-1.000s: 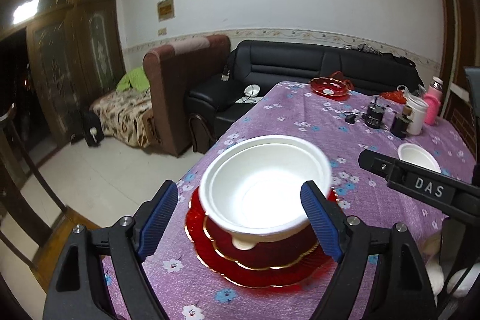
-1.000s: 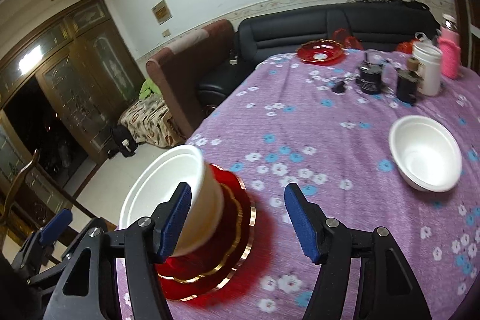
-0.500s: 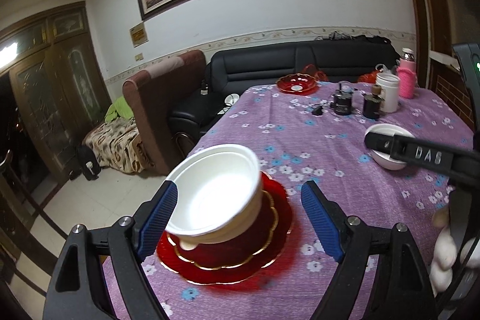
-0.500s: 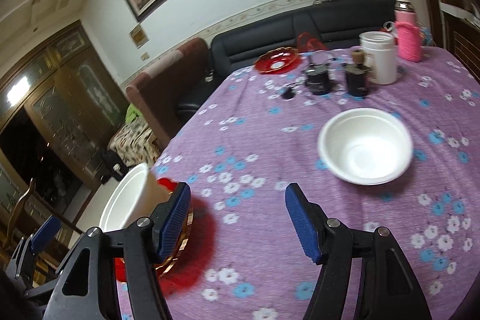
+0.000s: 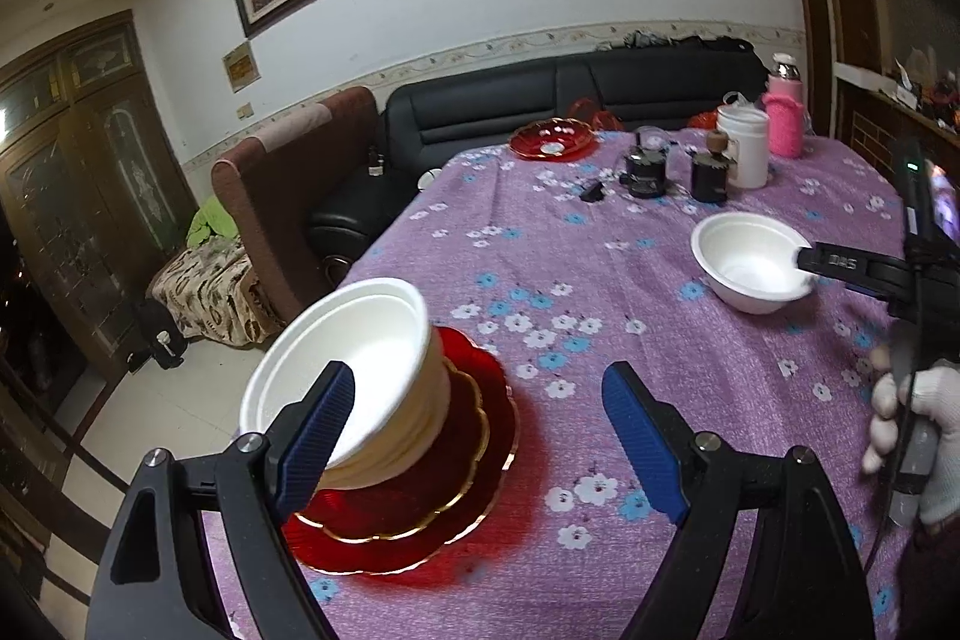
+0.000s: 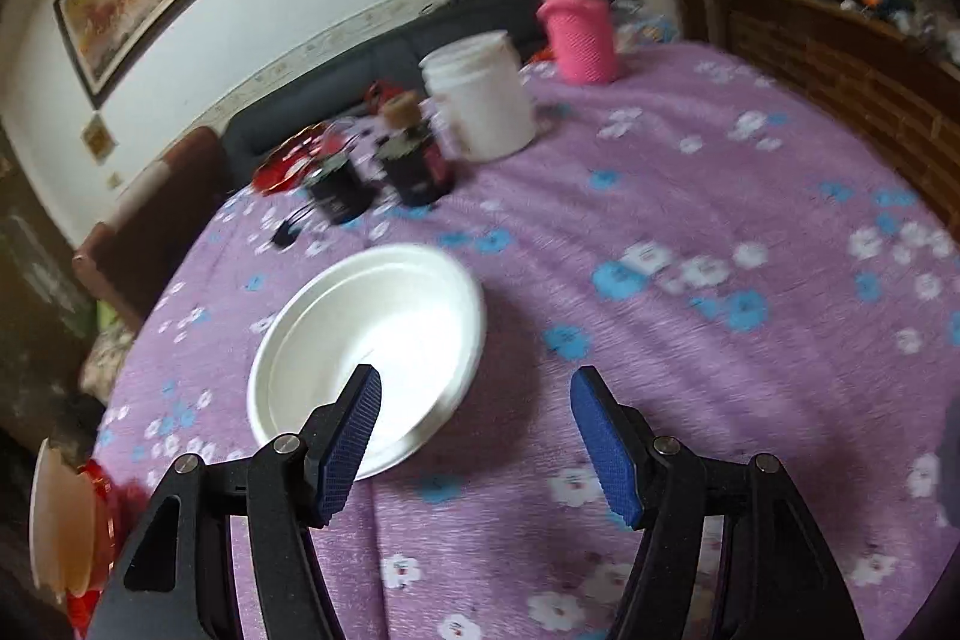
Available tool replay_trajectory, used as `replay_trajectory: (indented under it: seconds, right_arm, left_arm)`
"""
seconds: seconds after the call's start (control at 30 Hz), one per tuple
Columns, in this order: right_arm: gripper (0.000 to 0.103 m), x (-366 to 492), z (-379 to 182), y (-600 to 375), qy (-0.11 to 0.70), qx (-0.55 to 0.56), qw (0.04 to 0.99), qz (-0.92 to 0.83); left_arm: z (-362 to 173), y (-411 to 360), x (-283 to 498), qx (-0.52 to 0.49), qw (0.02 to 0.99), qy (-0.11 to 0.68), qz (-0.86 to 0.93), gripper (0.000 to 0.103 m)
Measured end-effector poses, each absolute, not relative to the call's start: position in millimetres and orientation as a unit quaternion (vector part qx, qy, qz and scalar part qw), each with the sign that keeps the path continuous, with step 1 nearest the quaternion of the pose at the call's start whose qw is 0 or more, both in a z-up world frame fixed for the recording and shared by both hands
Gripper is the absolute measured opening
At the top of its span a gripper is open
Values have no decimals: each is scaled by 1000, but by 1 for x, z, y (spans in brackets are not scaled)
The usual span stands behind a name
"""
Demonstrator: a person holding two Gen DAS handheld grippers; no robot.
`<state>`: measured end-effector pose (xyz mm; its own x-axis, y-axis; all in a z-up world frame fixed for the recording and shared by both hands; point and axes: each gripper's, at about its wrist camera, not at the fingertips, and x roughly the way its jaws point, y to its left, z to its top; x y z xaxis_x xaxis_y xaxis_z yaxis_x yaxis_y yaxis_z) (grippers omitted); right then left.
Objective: Organize plates and bowls
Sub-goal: 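Withdraw the right tool and move it to the small white bowl, then close the right tool on the rim of the small white bowl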
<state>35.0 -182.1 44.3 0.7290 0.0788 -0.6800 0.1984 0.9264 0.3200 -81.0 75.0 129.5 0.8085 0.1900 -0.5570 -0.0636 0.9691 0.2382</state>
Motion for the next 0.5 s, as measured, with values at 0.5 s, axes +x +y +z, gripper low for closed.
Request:
replay_trajectory:
  seconds: [0.5]
  right_arm:
    - [71,19,31,-238,395,154,877,-225]
  left_arm:
    - [115,61,-73,113,940,321,43,84]
